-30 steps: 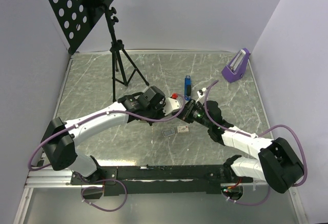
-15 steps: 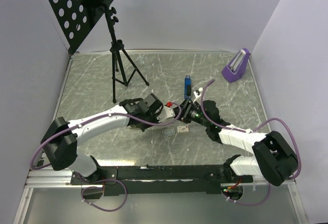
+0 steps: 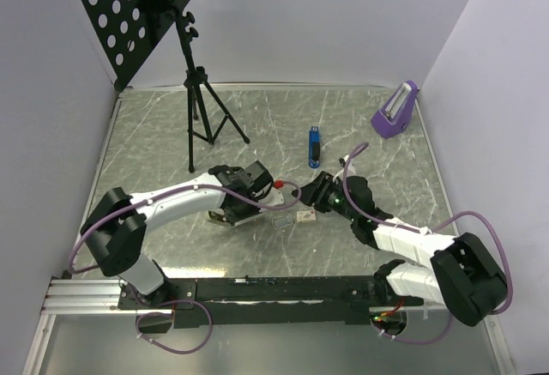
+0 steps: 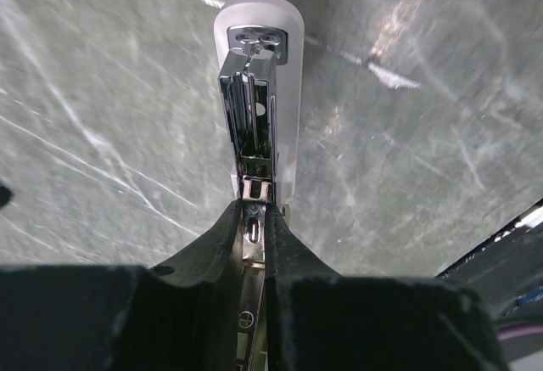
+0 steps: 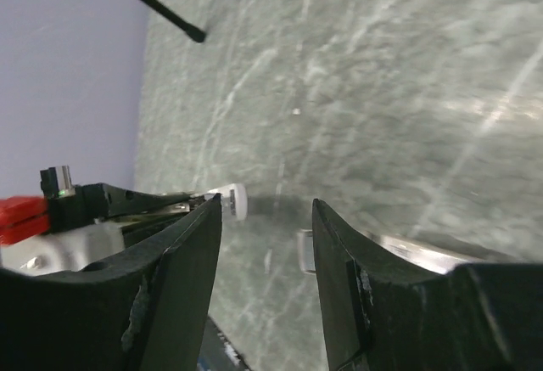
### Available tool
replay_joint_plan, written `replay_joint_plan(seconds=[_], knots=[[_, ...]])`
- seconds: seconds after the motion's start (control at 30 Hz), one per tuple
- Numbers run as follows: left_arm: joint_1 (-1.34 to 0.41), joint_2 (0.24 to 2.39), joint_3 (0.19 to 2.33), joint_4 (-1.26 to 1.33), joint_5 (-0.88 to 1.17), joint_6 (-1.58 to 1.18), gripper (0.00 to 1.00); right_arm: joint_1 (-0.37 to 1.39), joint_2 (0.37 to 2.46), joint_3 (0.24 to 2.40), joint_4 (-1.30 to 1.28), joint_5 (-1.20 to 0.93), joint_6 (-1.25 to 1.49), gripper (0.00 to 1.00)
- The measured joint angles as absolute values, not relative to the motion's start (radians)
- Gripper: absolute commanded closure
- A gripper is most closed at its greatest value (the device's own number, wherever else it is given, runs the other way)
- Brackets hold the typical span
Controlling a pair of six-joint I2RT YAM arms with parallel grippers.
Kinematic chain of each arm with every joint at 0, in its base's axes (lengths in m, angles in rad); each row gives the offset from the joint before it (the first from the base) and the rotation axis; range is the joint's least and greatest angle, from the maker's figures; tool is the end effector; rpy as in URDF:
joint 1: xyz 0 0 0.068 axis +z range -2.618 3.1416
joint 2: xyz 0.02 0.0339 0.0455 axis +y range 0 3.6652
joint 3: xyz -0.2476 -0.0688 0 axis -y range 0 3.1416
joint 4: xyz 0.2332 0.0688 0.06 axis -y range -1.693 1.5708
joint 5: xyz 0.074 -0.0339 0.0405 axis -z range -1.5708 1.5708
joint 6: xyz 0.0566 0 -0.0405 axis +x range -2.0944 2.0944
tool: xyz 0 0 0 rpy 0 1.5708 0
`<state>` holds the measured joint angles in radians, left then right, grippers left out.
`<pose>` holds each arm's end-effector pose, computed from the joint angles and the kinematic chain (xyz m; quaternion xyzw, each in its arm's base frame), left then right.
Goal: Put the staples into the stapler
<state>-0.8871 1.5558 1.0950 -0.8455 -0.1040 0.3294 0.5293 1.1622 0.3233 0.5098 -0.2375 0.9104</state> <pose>0.1852 -0.2179 0.1854 0.5601 0.8163 0.0133 0.1408 0.2041 0.1348 0.1656 0.0853 0.8061 0.4533 0.3708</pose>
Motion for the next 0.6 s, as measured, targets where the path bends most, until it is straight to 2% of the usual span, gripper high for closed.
replay_joint_plan(seconds=[0.17,0.6], knots=[[-0.871,1.604,1.095,-0.883,-0.111,0.329,0.97,0.529,1.126,0.299,0.485,-0.186,0.892,0.46],[-0.87,1.679,1.109,-0.895,-0.106,0.331,0.84,0.529,1.091,0.286,0.485,-0.141,0.873,0.46]])
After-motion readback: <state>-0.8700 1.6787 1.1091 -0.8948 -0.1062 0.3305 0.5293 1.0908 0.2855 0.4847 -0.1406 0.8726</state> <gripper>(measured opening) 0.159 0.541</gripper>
